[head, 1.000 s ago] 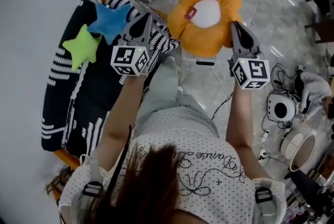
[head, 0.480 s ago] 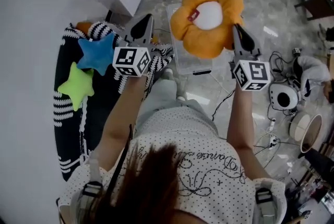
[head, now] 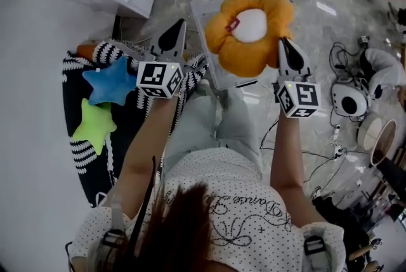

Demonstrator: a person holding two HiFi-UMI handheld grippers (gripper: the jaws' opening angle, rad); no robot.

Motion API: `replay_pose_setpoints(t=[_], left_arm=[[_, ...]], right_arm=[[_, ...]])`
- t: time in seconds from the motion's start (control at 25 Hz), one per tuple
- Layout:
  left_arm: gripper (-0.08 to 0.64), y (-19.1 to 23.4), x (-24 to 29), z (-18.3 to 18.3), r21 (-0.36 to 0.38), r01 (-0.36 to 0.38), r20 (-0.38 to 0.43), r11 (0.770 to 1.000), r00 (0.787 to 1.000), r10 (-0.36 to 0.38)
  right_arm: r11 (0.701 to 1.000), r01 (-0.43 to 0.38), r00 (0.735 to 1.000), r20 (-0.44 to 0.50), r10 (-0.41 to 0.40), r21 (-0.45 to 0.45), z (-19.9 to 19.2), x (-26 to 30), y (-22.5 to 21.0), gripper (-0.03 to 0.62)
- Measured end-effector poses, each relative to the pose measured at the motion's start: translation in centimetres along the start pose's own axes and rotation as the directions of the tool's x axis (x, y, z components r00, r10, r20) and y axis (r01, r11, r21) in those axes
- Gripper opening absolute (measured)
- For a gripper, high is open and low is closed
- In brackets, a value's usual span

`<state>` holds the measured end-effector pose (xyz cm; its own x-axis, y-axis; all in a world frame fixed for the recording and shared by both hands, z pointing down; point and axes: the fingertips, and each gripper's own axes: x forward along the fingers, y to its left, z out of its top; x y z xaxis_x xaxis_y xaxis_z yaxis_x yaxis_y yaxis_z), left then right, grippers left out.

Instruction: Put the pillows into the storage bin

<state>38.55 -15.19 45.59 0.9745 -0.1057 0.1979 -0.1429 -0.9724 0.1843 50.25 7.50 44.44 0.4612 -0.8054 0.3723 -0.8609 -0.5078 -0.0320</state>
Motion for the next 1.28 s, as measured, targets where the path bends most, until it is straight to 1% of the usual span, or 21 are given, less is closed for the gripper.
replay_pose_setpoints(t=[0.12,0.32,0.52,0.68,0.84,0.96,1.16,1.28], left_arm=[[0.004,0.4,2.3,-2.2,-0.026,-0.007,-0.005,1.000,1.000,0.007],[0.003,0.4,5.1,-7.5,-0.055,-0.071,-0.050,0.996,0.996,0.068],[0.003,0.3,7.8,-14.1,-0.083,-0.126,-0.075,0.989,0.990,0.120],[0.003,0.0,10.1,-20.9,-0.078,-0.137,-0.106,0.988,0.986,0.128],[0.003,-0.6,11.8,-27.9,-0.083,-0.133,-0.153,0.988,0.981,0.120],[0.003,-0.8,12.6,-32.3,-0.090,-0.137,-0.183,0.987,0.976,0.119],[0.003,-1.0,12.5,-38.4,-0.075,-0.133,-0.217,0.988,0.970,0.114],[0.003,-1.4,11.9,-41.6,-0.083,-0.124,-0.249,0.989,0.963,0.100]], right_arm=[[1.000,0.005,1.000,-0.023,-0.005,0.002,-2.6,1.9,-1.2,0.026],[0.994,0.011,0.997,-0.083,-0.001,0.113,-8.8,4.1,-4.2,0.026],[0.977,0.049,0.988,-0.157,-0.016,0.207,-17.0,6.1,-7.1,0.026],[0.963,0.070,0.973,-0.231,-0.008,0.259,-25.6,8.3,-8.4,0.026],[0.938,0.105,0.950,-0.311,0.003,0.329,-34.9,10.1,-9.2,0.026],[0.926,0.120,0.931,-0.365,0.021,0.357,-41.4,11.7,-9.6,0.026],[0.915,0.149,0.884,-0.465,0.047,0.376,-51.3,13.7,-8.6,0.028],[0.907,0.178,0.840,-0.540,0.061,0.381,-56.6,13.6,-7.9,0.029]])
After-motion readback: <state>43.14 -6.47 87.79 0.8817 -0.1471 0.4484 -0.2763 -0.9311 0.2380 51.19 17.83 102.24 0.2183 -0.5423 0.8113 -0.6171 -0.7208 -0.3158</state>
